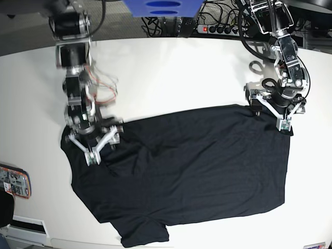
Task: Fold the T-shirt properly
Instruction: 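Regrip the shirt edge with the right gripper while left holds, then pull both held shoulder corners back to stretch the shirt flat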
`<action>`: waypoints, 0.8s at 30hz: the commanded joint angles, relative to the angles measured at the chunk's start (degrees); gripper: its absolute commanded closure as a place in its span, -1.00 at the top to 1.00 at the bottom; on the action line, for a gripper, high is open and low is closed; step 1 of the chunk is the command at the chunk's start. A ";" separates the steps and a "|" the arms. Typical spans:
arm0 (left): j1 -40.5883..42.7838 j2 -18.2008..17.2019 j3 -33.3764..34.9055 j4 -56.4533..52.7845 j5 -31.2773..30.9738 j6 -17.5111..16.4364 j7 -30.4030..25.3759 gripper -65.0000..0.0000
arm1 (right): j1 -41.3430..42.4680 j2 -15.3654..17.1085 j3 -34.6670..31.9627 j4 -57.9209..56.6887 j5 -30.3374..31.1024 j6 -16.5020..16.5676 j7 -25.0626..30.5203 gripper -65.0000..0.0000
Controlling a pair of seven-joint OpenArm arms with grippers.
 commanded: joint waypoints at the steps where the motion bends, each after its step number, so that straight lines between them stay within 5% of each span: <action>1: 1.74 -0.30 -0.15 -0.03 0.10 -0.68 3.27 1.00 | -3.19 0.44 -0.32 -0.06 -4.15 0.92 -10.41 0.57; 6: 4.82 -0.56 -0.15 0.32 -5.97 -0.68 3.27 1.00 | -8.29 0.44 -0.32 4.51 -4.15 0.92 -10.41 0.57; 24: 13.52 -0.47 -4.19 6.48 -6.15 -0.68 3.27 1.00 | -22.62 2.11 0.12 15.06 -4.15 0.92 -10.50 0.57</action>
